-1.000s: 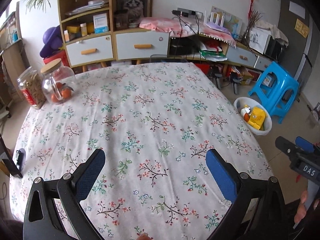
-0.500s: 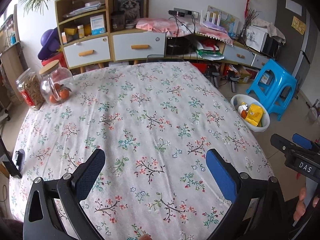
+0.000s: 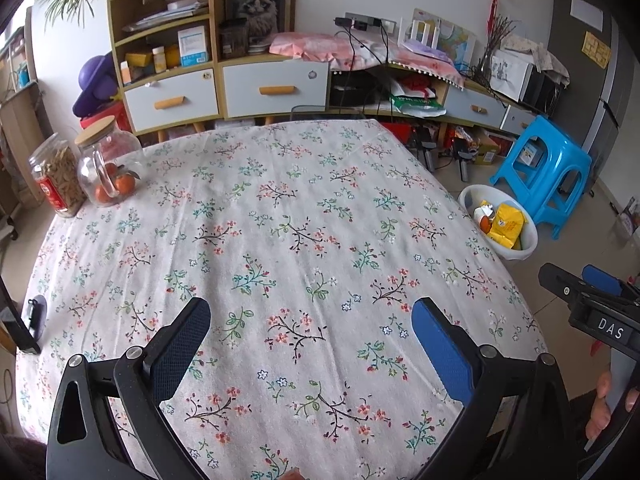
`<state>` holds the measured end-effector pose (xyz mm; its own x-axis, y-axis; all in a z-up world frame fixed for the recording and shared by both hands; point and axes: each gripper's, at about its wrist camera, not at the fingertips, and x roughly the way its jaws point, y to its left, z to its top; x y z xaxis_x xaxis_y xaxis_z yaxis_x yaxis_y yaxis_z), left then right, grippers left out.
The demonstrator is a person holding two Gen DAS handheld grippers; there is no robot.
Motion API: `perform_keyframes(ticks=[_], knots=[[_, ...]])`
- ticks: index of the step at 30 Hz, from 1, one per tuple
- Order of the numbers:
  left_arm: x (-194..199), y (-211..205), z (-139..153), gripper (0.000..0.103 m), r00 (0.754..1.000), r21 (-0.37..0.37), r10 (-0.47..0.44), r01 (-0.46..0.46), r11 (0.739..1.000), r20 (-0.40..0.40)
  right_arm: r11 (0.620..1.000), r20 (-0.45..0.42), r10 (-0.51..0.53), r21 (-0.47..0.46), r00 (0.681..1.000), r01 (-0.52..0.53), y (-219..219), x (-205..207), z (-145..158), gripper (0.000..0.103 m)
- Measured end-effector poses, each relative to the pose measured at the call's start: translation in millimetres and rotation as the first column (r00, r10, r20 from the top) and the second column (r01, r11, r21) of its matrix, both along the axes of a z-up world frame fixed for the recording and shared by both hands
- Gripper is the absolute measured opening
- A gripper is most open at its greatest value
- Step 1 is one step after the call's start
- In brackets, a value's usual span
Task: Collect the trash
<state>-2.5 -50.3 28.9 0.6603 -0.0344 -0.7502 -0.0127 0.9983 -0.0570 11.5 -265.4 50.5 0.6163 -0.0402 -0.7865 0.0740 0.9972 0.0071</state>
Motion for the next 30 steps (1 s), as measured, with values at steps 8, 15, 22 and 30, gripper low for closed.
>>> perform_keyframes(ticks=[8,15,22,30], knots=[[0.2,0.5,-0.3,0.102,1.000,0.000,0.000,0.000,1.000,-0.002,1.000,-0.002,-0.003,0.004,1.000,0.003,0.6,0.3,-1.9,0.098],[-0.7,0.8,-1.6,0.102,1.000,-0.003,-0.002,0.002,1.000,-0.006,1.000,-0.003,-0.005,0.007,1.000,0.005,1.1,0.1,-1.8,0.098],[-1.0,0.5,-3.0,0.102,1.000,-0.003,-0.002,0.002,1.000,-0.010,1.000,-0.003,-0.004,0.007,1.000,0.004,0.5,0.2,-1.7,0.098],[-0.7,-0.4,-4.0,0.102,1.000,-0.005,-0.003,0.002,1.000,-0.013,1.000,-0.004,-0.003,0.008,1.000,0.003,1.0,0.1,-1.9,0.098]])
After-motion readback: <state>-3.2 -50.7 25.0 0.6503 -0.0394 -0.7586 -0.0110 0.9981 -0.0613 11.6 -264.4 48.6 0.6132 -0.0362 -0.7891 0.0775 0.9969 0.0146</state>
